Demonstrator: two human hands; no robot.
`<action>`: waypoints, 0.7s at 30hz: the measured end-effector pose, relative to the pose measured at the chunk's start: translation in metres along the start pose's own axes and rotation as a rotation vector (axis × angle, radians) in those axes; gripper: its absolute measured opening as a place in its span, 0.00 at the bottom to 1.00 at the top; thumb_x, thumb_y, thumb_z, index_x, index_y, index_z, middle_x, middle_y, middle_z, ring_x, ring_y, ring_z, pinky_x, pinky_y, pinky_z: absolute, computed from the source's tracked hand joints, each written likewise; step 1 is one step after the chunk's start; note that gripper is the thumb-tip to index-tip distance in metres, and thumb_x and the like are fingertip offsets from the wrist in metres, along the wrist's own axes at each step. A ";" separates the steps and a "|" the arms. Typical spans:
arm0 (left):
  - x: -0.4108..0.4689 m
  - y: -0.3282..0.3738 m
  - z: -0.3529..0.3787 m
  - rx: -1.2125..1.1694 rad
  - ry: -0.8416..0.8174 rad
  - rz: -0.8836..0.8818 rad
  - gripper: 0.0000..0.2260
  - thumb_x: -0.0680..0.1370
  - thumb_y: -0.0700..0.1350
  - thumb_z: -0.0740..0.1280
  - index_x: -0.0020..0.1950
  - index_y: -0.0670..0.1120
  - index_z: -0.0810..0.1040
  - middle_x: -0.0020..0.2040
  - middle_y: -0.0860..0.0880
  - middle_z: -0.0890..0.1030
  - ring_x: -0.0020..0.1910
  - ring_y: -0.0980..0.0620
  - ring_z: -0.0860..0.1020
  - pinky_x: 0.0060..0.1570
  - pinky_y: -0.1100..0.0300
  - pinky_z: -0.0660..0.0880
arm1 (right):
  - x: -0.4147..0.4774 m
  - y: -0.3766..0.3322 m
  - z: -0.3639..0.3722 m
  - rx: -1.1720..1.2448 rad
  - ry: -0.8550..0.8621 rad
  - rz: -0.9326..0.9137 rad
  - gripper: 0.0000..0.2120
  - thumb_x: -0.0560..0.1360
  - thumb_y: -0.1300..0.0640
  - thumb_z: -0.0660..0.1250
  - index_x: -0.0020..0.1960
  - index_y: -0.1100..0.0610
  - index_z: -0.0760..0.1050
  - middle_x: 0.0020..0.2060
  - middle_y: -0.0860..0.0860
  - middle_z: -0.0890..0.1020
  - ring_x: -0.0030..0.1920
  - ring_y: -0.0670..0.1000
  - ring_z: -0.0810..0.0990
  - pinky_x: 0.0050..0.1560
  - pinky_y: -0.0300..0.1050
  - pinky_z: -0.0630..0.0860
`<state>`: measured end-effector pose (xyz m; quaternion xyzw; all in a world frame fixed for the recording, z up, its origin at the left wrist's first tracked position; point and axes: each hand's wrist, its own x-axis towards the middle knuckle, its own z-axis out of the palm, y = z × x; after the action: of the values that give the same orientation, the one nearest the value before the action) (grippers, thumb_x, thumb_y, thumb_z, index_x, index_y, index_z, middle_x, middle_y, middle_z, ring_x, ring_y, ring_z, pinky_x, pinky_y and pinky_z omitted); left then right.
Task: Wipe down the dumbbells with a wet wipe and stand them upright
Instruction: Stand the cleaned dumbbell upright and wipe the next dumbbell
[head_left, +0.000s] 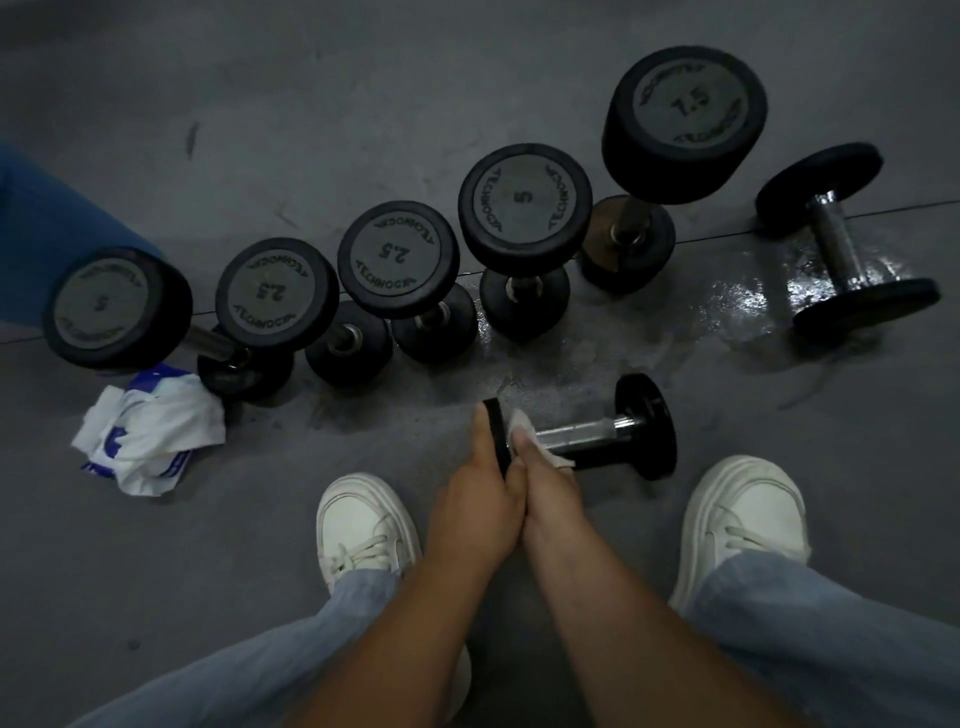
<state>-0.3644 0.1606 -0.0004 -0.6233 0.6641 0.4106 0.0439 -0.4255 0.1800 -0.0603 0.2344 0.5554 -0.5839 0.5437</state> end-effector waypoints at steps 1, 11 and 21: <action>0.003 0.000 -0.002 -0.032 -0.011 -0.011 0.32 0.83 0.55 0.57 0.80 0.58 0.40 0.59 0.38 0.80 0.57 0.39 0.79 0.52 0.54 0.73 | -0.003 0.002 -0.002 -0.033 0.011 -0.004 0.13 0.76 0.62 0.69 0.58 0.67 0.77 0.50 0.63 0.84 0.50 0.57 0.84 0.55 0.50 0.80; 0.010 0.003 -0.004 0.004 -0.035 -0.011 0.33 0.84 0.52 0.57 0.80 0.57 0.37 0.59 0.39 0.80 0.55 0.40 0.79 0.51 0.54 0.72 | -0.004 0.004 -0.002 -0.114 0.028 0.000 0.14 0.76 0.61 0.69 0.57 0.67 0.76 0.47 0.63 0.83 0.44 0.56 0.83 0.49 0.50 0.79; 0.011 0.002 -0.007 0.002 -0.078 -0.008 0.33 0.82 0.52 0.60 0.81 0.55 0.44 0.56 0.40 0.81 0.52 0.43 0.80 0.45 0.57 0.72 | 0.010 -0.005 0.009 0.040 -0.008 0.043 0.12 0.74 0.66 0.71 0.56 0.67 0.79 0.52 0.63 0.83 0.53 0.59 0.83 0.58 0.54 0.78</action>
<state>-0.3648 0.1477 -0.0011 -0.6095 0.6598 0.4335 0.0721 -0.4302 0.1669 -0.0646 0.2548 0.5365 -0.5838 0.5535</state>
